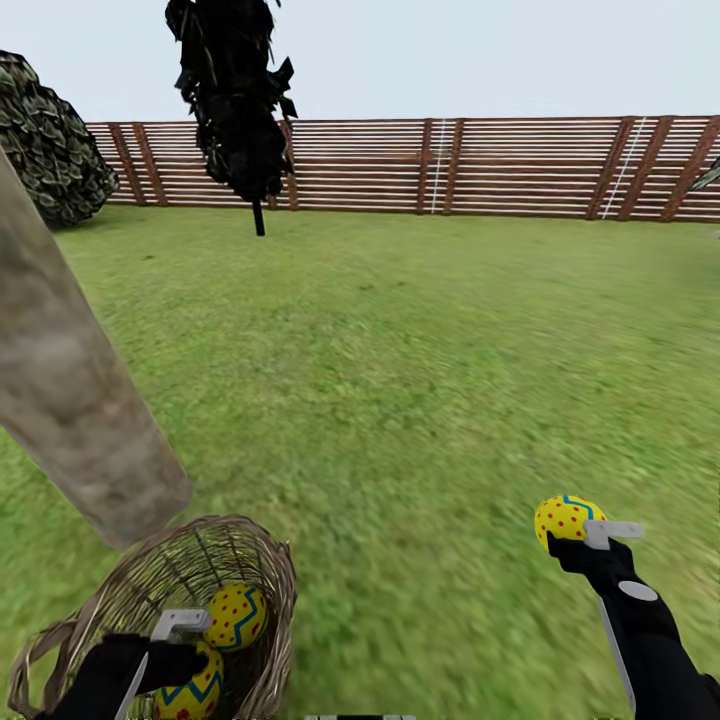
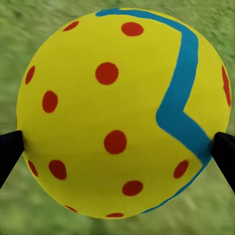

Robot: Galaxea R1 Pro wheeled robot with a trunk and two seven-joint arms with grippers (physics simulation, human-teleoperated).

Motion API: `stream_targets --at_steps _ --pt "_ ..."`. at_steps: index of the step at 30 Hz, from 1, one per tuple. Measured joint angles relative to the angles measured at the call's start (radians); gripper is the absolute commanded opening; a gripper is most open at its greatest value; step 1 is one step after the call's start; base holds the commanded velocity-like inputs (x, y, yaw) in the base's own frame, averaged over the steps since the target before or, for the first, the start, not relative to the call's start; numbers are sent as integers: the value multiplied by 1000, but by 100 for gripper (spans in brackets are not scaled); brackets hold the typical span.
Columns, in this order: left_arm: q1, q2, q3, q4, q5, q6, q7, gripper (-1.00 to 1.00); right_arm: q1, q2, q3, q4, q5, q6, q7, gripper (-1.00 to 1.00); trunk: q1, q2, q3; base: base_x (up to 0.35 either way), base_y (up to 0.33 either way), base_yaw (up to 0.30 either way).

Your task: Take the three Easter eggs out of the wicker basket on the lawn in the garden, then place them on the lawn next to a single tree (choose any tree) so that all three eggs are next to the same tree and none are left in the basket.

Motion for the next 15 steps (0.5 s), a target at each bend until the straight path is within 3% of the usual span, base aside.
stream_targets --at_steps 15 --pt "0 1 0 5 -1 0 0 100 0 7 2 0 0 0 0 -100 7 -4 -58 0 0 0"
